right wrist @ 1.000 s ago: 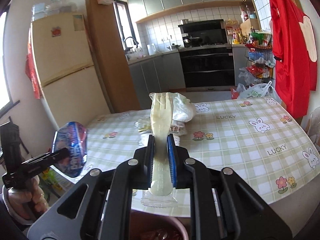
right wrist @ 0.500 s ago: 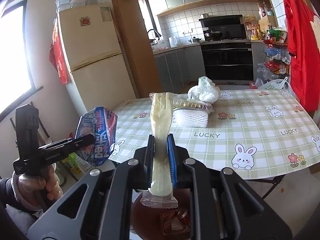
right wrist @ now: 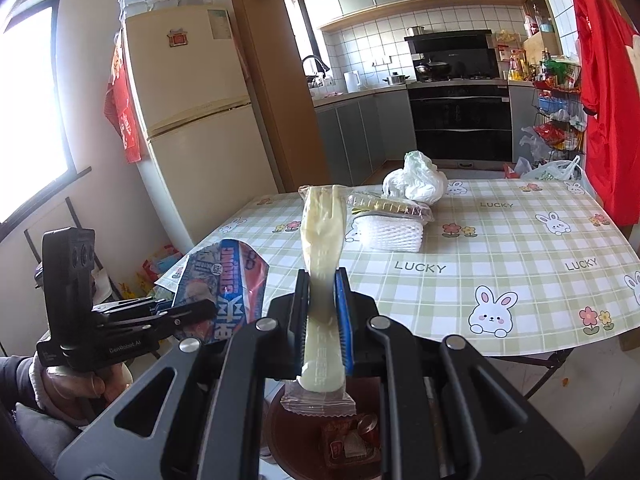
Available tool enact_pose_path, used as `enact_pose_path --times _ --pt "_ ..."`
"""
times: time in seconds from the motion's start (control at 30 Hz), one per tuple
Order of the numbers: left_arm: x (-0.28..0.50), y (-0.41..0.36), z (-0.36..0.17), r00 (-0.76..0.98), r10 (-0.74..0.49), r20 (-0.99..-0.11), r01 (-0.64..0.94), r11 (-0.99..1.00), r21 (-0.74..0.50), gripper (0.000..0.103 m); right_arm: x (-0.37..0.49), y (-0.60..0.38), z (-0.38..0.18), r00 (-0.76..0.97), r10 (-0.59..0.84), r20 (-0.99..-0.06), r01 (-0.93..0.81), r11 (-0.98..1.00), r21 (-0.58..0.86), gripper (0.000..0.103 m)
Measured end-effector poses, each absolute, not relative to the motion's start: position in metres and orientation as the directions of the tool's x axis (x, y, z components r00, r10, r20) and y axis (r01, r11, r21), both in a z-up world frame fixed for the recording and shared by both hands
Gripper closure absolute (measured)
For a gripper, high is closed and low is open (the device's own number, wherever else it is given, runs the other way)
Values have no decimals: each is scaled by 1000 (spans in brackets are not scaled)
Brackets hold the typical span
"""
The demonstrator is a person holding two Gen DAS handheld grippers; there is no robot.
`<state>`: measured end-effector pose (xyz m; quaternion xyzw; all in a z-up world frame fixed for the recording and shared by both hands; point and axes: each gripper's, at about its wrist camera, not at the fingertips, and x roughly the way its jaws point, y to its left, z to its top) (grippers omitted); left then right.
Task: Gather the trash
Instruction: 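Release the fork over the bin with the right gripper while the left holds the wrapper, then open the left gripper to drop the blue wrapper into the pink bin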
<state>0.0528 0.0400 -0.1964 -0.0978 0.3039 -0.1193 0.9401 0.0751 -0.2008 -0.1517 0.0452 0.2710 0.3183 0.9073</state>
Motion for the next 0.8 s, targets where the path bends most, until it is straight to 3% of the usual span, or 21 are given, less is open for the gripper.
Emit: enact_pose_path --times 0.33,0.47,0.63,0.73,0.8 --pt "59 43 -203 783 -260 -565 129 957 -261 87 76 -196 -163 594 638 -489 -593 759 269 86" --pt "59 42 -203 780 -260 -569 134 958 -255 87 75 -192 -166 589 638 -497 -602 756 258 69" --pt "58 40 -202 782 -260 -567 140 959 -247 87 73 -193 -162 608 629 -484 -598 764 243 63" --pt "58 40 -203 782 -262 -565 144 959 -246 87 73 -196 -159 630 618 -470 -583 776 240 46" --pt "57 40 -204 781 -266 -565 149 958 -245 87 73 -200 -157 651 602 -462 -565 791 235 27"
